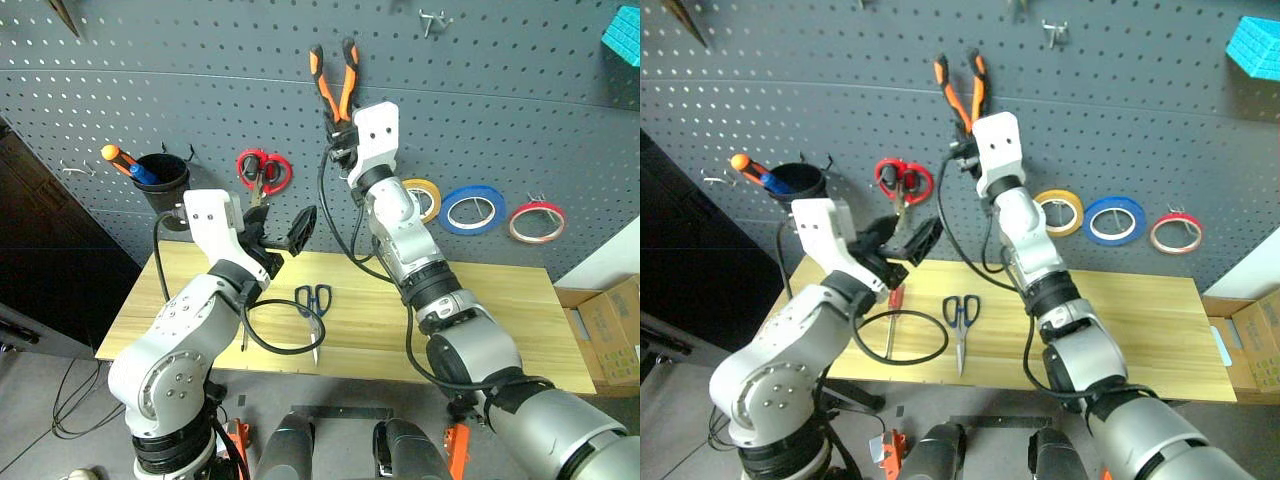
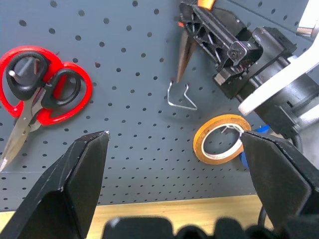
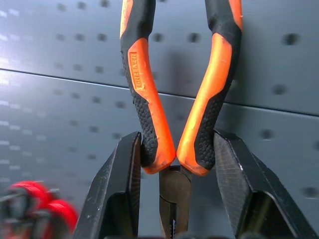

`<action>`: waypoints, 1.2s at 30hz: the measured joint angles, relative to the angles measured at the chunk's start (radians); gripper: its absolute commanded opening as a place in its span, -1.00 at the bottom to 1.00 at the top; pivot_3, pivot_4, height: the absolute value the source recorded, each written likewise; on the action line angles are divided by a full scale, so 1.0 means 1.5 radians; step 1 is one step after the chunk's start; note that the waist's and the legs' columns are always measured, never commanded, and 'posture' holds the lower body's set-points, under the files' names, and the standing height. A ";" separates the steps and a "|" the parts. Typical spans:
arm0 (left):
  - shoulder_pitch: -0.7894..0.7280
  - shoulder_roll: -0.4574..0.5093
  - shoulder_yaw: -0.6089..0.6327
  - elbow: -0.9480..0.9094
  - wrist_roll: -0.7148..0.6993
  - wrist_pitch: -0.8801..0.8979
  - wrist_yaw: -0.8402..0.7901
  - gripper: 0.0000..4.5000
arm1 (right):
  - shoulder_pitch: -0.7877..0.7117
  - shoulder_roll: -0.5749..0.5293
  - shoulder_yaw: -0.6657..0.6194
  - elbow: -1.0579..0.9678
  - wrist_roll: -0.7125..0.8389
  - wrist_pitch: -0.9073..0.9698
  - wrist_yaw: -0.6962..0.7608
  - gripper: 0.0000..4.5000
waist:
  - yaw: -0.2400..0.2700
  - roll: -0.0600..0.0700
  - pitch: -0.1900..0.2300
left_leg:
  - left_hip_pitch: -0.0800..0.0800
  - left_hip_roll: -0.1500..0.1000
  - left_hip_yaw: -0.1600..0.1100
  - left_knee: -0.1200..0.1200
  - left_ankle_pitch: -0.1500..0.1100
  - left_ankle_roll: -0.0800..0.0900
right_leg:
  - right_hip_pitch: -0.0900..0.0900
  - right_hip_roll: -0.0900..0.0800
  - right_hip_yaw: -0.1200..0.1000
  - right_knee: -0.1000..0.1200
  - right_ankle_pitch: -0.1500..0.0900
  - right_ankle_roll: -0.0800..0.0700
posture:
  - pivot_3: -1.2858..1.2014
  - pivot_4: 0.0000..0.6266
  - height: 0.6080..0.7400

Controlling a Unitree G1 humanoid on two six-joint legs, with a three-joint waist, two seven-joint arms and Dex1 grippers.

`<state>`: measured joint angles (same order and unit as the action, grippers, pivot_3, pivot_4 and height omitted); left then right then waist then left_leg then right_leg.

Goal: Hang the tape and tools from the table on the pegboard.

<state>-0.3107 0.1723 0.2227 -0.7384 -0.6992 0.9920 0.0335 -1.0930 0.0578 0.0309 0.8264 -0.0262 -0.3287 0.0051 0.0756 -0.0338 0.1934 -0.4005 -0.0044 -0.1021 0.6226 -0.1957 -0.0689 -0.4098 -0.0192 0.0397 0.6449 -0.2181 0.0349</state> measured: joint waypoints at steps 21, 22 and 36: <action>-0.007 0.014 0.000 0.008 -0.004 0.000 0.001 1.00 | 0.037 0.035 -0.002 0.065 -0.014 -0.031 -0.044 -0.24 | 0.001 0.000 0.000 | 0.000 0.000 0.000 0.000 0.000 0.000 | 0.000 0.000 0.000 0.000 -0.001 -0.001 | 0.27 -0.65 1.00; -0.007 0.014 0.000 0.008 -0.004 0.001 0.001 1.00 | 0.041 0.034 0.001 0.065 -0.020 -0.029 -0.046 -0.24 | 0.001 0.000 0.000 | 0.000 0.000 0.000 0.000 0.000 0.000 | 0.000 0.000 0.000 0.000 -0.001 -0.001 | 0.27 -0.65 1.00; -0.006 0.015 -0.001 0.008 -0.005 0.002 0.011 1.00 | 0.067 0.018 0.008 0.079 -0.052 0.001 -0.062 0.60 | 0.000 0.000 0.000 | 0.000 0.000 0.000 0.000 0.000 0.000 | 0.000 0.000 0.000 0.000 -0.001 -0.001 | 0.26 -0.64 1.00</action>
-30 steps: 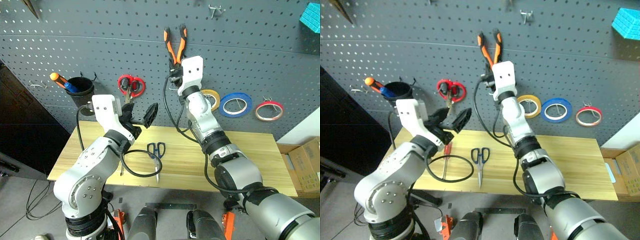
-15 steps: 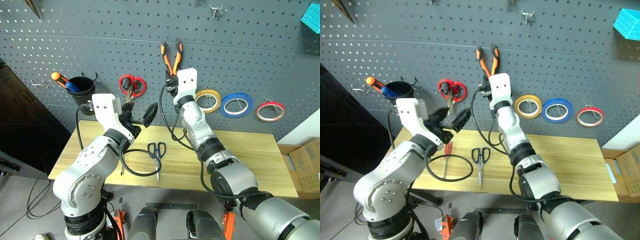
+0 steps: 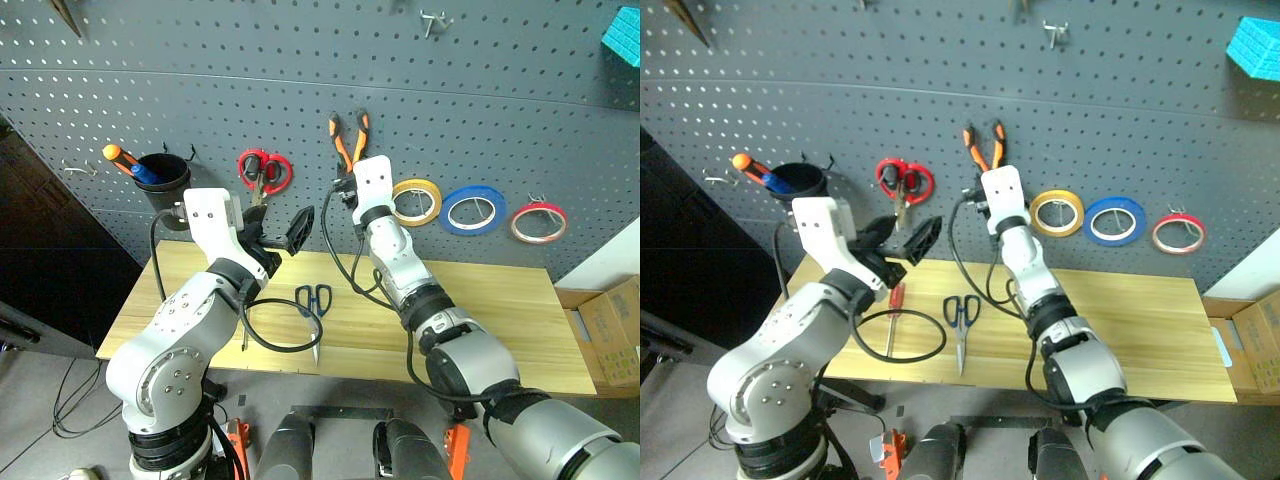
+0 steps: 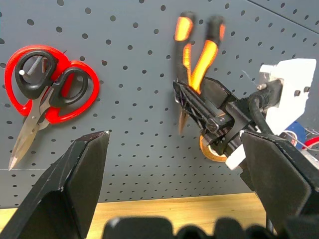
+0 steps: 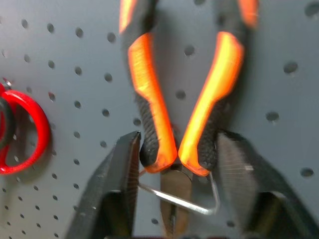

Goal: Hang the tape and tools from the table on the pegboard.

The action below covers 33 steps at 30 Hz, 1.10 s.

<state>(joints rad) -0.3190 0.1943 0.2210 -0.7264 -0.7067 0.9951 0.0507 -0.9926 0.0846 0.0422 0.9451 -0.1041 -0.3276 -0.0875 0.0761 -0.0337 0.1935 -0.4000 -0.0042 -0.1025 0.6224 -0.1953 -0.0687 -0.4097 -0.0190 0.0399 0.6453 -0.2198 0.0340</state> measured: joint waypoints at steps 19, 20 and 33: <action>-0.001 0.003 -0.013 0.014 0.001 -0.002 -0.013 1.00 | 0.095 -0.015 0.008 -0.170 0.037 0.092 0.102 0.98 | 0.000 0.000 0.000 | 0.000 0.000 0.000 0.000 0.000 0.000 | 0.000 0.000 0.000 0.000 -0.002 0.003 | 0.24 -0.65 1.00; -0.002 0.003 -0.014 0.016 0.001 -0.003 -0.013 1.00 | 0.129 -0.018 0.016 -0.237 0.049 0.127 0.132 0.98 | 0.001 0.000 0.000 | 0.000 0.000 0.000 -0.001 0.000 0.000 | 0.000 0.000 0.000 0.000 -0.002 0.002 | 0.24 -0.65 1.00; -0.009 0.027 -0.063 0.083 0.049 -0.034 -0.030 1.00 | 0.343 -0.160 0.055 -0.794 0.180 0.549 0.324 0.98 | -0.003 0.000 0.000 | 0.000 0.000 0.000 -0.001 0.000 0.000 | 0.000 0.000 0.000 -0.001 -0.002 0.002 | 0.16 -0.52 1.00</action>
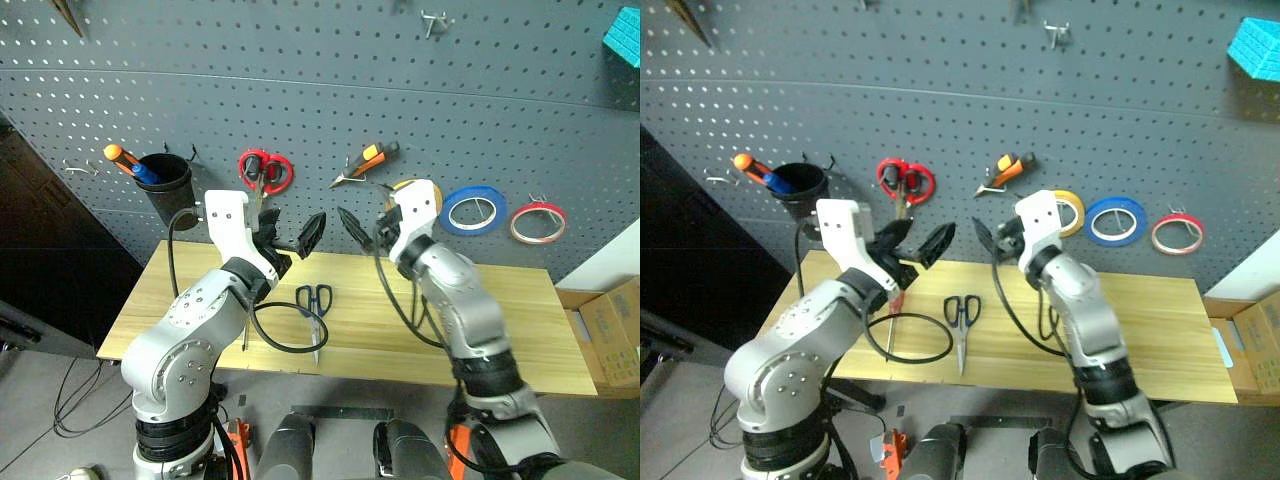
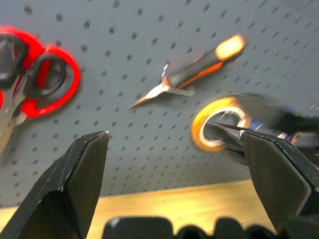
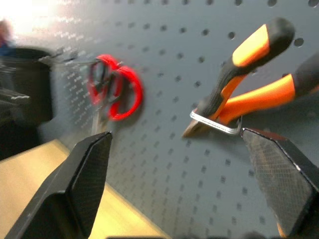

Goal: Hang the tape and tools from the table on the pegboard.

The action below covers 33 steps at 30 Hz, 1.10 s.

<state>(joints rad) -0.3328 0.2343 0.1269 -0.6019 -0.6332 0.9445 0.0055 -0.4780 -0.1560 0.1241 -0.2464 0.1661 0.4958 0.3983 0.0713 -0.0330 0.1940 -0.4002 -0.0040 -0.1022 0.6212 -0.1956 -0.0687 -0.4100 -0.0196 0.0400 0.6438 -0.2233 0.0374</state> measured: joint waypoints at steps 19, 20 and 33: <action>-0.017 -0.125 -0.160 0.469 0.244 -0.081 0.021 1.00 | 0.061 -0.212 0.030 -0.156 0.114 0.080 0.215 0.98 | -0.052 0.001 0.029 | -0.007 0.000 0.001 0.000 -0.001 0.002 | -0.007 -0.001 0.000 0.000 0.000 0.005 | 0.05 -0.14 1.00; -0.017 -0.133 -0.160 0.476 0.254 -0.076 0.034 1.00 | 0.060 -0.213 0.036 -0.157 0.115 0.080 0.221 0.98 | -0.053 0.001 0.032 | -0.009 0.000 0.000 0.000 -0.001 0.002 | -0.009 -0.001 0.000 0.000 0.001 0.007 | 0.05 -0.13 1.00; -0.001 -0.167 -0.137 0.419 0.334 -0.017 0.110 1.00 | 0.021 -0.235 0.040 -0.147 0.142 0.041 0.307 0.98 | -0.053 0.001 0.049 | -0.011 -0.001 0.000 0.002 -0.001 0.002 | -0.009 -0.001 0.000 0.000 0.001 0.008 | 0.07 -0.11 1.00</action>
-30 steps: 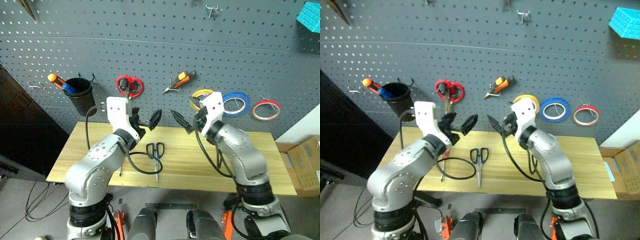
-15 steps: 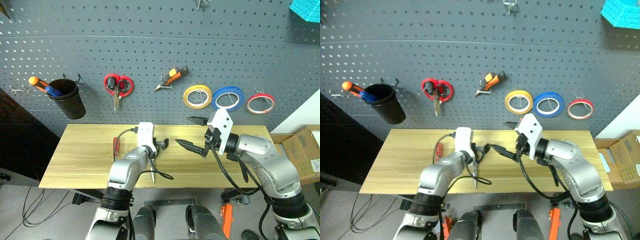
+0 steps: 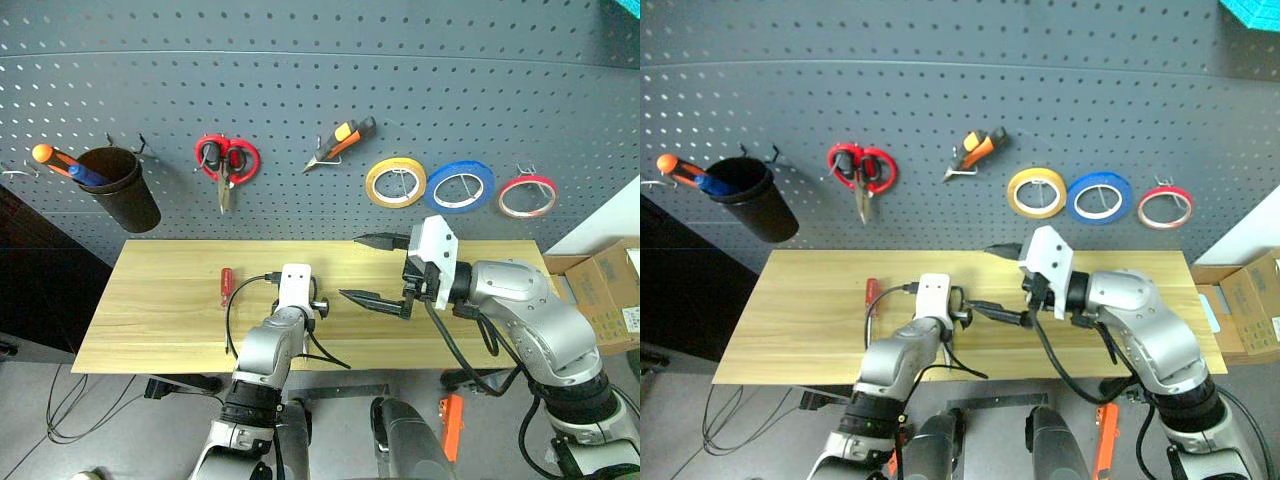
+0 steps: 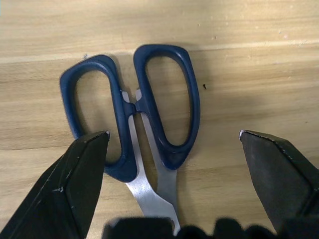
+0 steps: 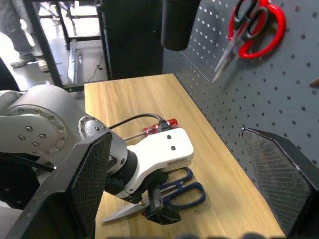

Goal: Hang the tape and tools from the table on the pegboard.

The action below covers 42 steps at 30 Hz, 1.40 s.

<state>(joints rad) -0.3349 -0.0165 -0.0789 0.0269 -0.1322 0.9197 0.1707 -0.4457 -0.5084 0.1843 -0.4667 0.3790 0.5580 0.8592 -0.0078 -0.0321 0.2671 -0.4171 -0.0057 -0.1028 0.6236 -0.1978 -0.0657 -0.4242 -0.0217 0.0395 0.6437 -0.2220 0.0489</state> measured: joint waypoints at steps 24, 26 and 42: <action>0.026 -0.031 0.074 -0.046 0.000 0.109 0.021 1.00 | -0.002 -0.047 0.000 0.027 0.021 -0.032 0.096 0.98 | 0.004 -0.002 0.010 | 0.000 0.000 -0.001 0.000 -0.001 -0.001 | 0.000 0.000 -0.001 0.000 -0.001 0.000 | 0.07 -0.03 1.00; 0.021 -0.032 0.075 -0.042 0.000 0.108 0.021 1.00 | 0.006 -0.058 0.000 0.024 0.021 -0.032 0.097 0.98 | 0.004 -0.001 0.010 | 0.000 0.000 -0.001 0.000 -0.001 -0.001 | 0.000 0.000 -0.001 0.000 -0.001 0.000 | 0.07 -0.03 1.00; 0.008 -0.040 0.085 -0.036 -0.003 0.123 0.009 1.00 | 0.060 -0.123 0.023 0.035 -0.035 -0.111 0.140 0.98 | 0.004 0.000 0.012 | 0.000 0.000 -0.001 0.000 -0.001 -0.001 | 0.000 -0.001 -0.001 -0.001 -0.002 0.000 | 0.06 -0.02 1.00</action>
<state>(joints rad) -0.3235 -0.0768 0.0490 -0.0277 -0.1371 1.1037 0.1837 -0.3552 -0.6923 0.2193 -0.4148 0.3258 0.3912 1.0698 -0.0025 -0.0326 0.2844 -0.4176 -0.0063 -0.1037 0.6236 -0.1994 -0.0679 -0.4239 -0.0226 0.0387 0.6426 -0.2245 0.0489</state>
